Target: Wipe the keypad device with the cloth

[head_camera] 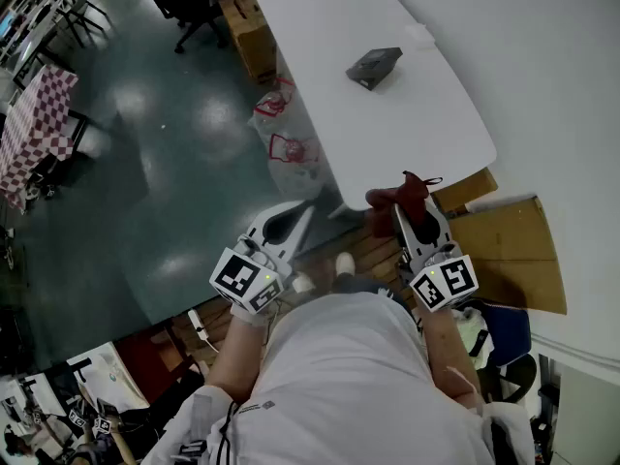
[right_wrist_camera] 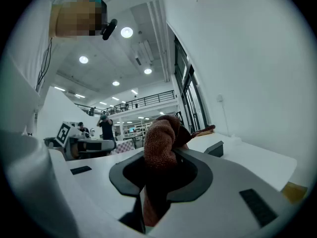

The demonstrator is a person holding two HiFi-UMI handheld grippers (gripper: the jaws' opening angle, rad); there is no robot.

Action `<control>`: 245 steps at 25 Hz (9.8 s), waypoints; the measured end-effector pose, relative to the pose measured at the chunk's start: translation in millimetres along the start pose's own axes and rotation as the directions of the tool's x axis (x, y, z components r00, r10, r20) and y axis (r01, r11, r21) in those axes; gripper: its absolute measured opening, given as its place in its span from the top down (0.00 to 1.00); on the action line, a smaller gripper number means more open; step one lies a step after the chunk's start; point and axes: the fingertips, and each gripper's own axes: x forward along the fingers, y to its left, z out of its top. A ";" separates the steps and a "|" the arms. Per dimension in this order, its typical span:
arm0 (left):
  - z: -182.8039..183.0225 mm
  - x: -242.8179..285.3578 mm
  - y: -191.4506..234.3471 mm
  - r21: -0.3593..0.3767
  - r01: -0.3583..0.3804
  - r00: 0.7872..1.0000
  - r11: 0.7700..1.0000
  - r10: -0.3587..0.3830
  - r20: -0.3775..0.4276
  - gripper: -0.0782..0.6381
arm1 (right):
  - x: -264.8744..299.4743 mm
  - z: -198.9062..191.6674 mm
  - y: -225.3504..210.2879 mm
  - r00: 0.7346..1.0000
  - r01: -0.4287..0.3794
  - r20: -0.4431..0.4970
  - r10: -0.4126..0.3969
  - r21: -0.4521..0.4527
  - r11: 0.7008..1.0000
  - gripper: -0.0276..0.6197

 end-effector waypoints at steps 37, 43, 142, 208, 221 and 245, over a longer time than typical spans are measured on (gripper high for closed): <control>-51.3 179.8 72.6 0.046 -0.393 0.915 0.918 0.395 -0.081 0.87 | 126.1 20.9 -268.9 0.991 -0.137 0.021 0.135 0.135 0.981 0.81; -46.7 231.2 80.4 0.077 -0.464 0.878 0.882 0.470 -0.093 0.87 | 161.6 28.7 -317.9 0.980 -0.190 -0.035 0.194 0.098 0.977 0.81; -177.4 377.1 90.3 0.215 -0.096 0.802 0.972 0.203 -0.561 0.62 | 223.5 -134.9 -318.9 0.313 -0.426 -0.833 0.457 0.307 0.851 0.82; -181.9 377.7 86.2 0.219 -0.160 0.845 0.962 0.249 -0.474 0.57 | 211.2 -143.6 -292.3 0.164 -0.671 -0.834 0.526 0.296 0.680 0.82; -180.0 380.9 82.3 0.224 -0.160 0.858 0.961 0.248 -0.449 0.57 | 202.1 -140.5 -268.8 0.051 -0.662 -0.864 0.501 0.346 0.665 0.82; -178.1 379.5 81.8 0.209 -0.162 0.868 0.964 0.240 -0.435 0.57 | 269.4 -200.5 -286.8 0.009 -0.576 -0.928 0.374 0.301 0.760 0.82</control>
